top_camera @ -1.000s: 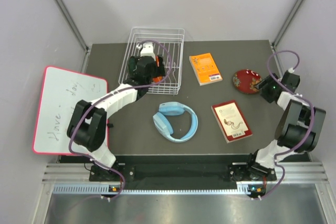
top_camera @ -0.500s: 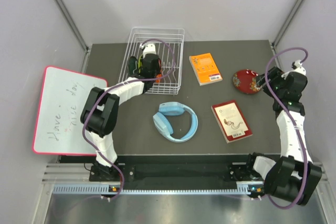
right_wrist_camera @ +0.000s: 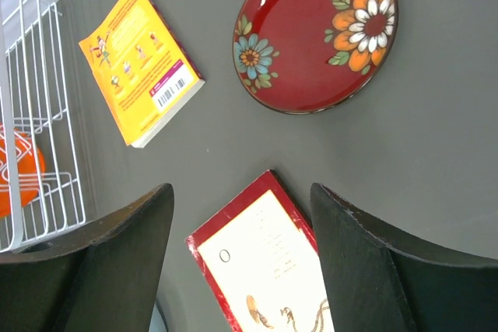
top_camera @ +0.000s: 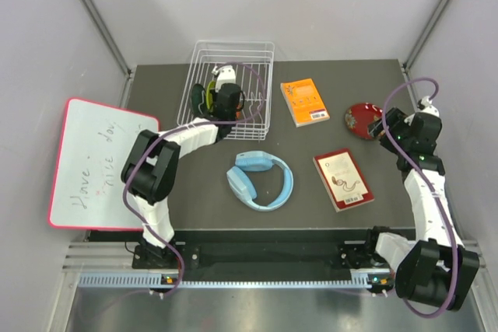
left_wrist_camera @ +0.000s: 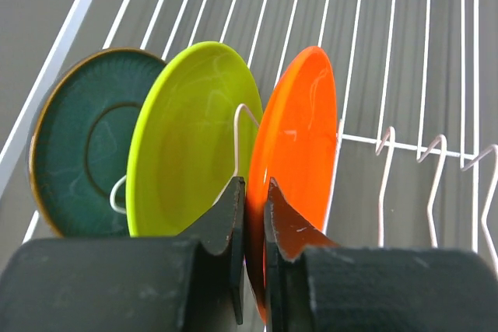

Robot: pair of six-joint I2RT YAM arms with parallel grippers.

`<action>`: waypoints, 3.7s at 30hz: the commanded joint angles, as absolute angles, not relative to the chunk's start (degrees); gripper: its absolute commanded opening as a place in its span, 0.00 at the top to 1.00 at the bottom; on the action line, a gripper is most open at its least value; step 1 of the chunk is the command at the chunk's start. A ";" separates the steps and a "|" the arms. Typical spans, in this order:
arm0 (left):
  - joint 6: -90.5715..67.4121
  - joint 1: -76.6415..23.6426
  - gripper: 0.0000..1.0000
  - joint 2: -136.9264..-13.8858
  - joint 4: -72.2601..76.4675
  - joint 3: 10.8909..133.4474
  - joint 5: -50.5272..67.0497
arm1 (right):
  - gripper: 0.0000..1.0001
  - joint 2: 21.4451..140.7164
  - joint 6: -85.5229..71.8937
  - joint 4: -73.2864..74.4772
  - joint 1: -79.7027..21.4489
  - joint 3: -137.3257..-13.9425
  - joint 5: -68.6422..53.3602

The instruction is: Unload the plates from the dish rack

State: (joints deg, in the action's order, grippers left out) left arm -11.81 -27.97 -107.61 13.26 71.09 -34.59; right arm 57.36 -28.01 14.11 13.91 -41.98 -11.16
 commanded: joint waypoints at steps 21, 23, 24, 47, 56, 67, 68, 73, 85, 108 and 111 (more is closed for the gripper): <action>-15.79 -37.79 1.00 -84.47 12.13 66.36 -32.46 | 0.19 52.03 -29.35 7.84 8.44 -39.99 -23.79; -21.51 -37.79 1.00 -82.54 11.52 65.31 -27.45 | 0.19 52.56 -31.37 2.92 6.26 -38.94 -25.57; -23.27 -37.79 1.00 -82.18 11.51 65.04 -21.59 | 0.19 53.08 -32.16 1.68 5.28 -38.67 -26.10; -42.45 -43.50 1.00 -89.91 24.34 64.86 3.69 | 0.33 69.25 -47.63 -29.78 -8.61 -35.69 -30.14; -33.68 -43.77 0.19 -87.72 19.09 64.42 -5.87 | 1.00 63.11 -43.08 -18.92 -2.39 -36.38 -22.95; -11.36 -43.51 0.01 -85.34 12.92 64.25 -29.96 | 1.00 74.34 -33.93 -3.69 19.33 -48.15 -16.96; -10.38 -43.42 0.01 -85.43 13.44 64.07 -32.93 | 1.00 77.49 -33.49 -3.78 19.77 -48.95 -16.79; -9.22 -39.30 0.01 -87.01 13.01 63.28 -33.49 | 1.00 86.38 -33.05 -5.27 21.09 -54.30 -16.61; -12.22 -29.09 0.01 -88.24 14.33 60.56 -28.74 | 1.00 101.95 -31.38 -7.20 21.80 -63.01 -14.94; -14.59 -24.96 0.01 -91.05 15.47 59.94 -26.54 | 0.36 95.28 -19.60 16.95 15.48 -67.06 -0.90; -14.33 -24.08 0.01 -91.49 15.47 60.55 -26.45 | 0.36 89.93 -19.51 17.67 14.59 -64.71 2.55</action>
